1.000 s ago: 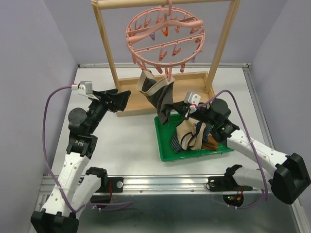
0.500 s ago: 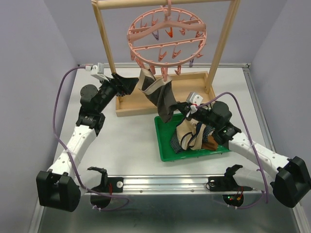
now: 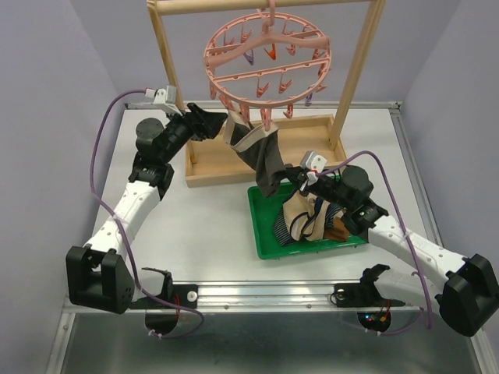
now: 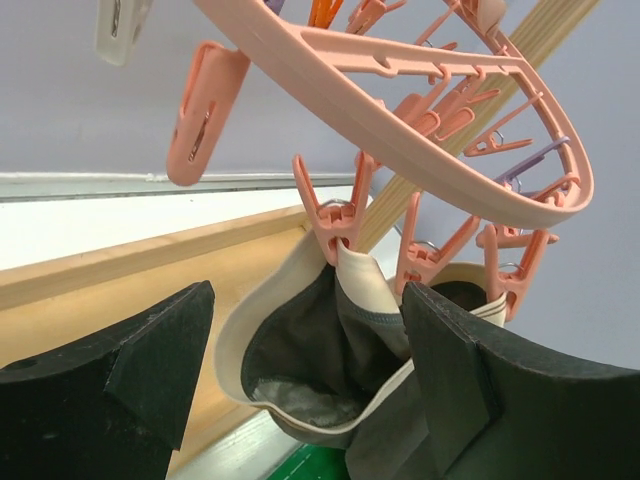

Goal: Remove the underwear clipped to the hanger

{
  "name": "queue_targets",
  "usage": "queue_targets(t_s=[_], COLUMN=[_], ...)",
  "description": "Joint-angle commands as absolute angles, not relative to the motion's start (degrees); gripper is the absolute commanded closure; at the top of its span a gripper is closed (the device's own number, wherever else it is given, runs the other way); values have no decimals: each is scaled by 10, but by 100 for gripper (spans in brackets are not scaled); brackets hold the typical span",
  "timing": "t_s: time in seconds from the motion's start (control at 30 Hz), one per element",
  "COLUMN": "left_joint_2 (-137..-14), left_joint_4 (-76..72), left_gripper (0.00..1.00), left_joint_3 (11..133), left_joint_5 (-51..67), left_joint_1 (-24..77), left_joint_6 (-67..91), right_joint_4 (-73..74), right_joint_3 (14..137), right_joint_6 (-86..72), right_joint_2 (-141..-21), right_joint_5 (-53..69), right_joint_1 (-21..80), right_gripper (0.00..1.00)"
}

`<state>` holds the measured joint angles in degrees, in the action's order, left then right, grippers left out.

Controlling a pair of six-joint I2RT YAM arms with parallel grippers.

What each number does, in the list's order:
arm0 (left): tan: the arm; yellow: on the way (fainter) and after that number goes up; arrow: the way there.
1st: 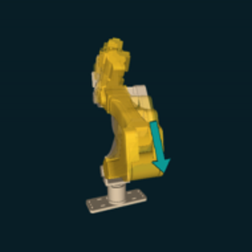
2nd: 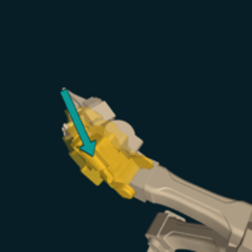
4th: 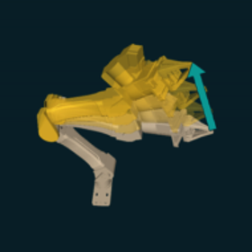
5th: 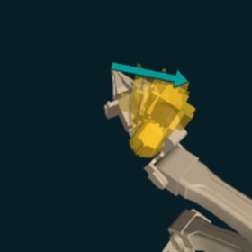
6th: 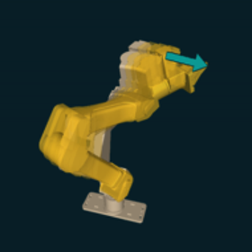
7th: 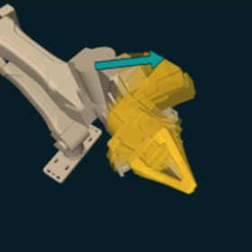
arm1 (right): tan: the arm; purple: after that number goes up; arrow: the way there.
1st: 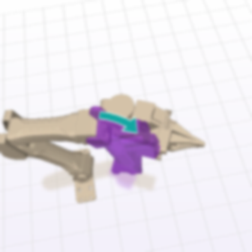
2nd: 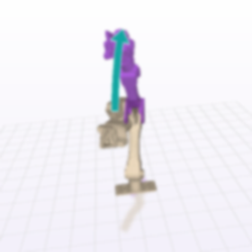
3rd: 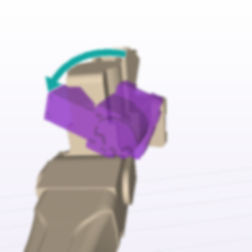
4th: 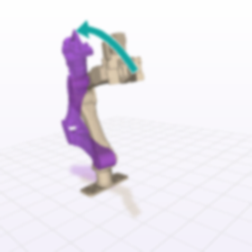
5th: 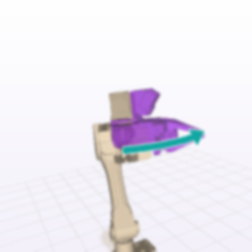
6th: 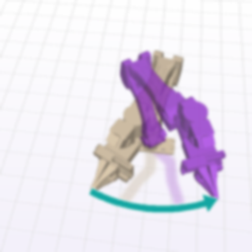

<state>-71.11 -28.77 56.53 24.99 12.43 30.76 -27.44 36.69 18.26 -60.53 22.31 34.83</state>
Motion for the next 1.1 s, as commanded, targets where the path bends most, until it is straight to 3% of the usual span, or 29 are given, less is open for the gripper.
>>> queue_targets(t_s=[0.0,0.5,0.7,0.77,0.8,0.93,1.0,1.07], left_joint_2=[-725,-787,-803,-805,-807,-807,-804,-799], left_joint_4=[-327,-344,-362,-371,-380,-388,-390,-392], left_gripper=[13,16,24,37,52,88,97,97], left_joint_3=[609,669,679,679,677,673,670,665], left_joint_5=[265,224,193,194,196,205,209,210], left_joint_1=[127,156,156,157,158,159,160,160], left_joint_6=[279,266,279,286,287,290,289,287], right_joint_4=[-294,-294,-294,-294,-294,-294,-294,-295], right_joint_3=[359,364,361,360,360,358,357,357], right_joint_6=[182,179,177,178,177,176,178,178], right_joint_2=[-599,-601,-599,-599,-599,-601,-603,-604], right_joint_5=[220,224,227,227,227,229,228,227], right_joint_1=[344,344,345,344,345,345,344,343], right_gripper=[99,100,100,99,99,99,99,99])
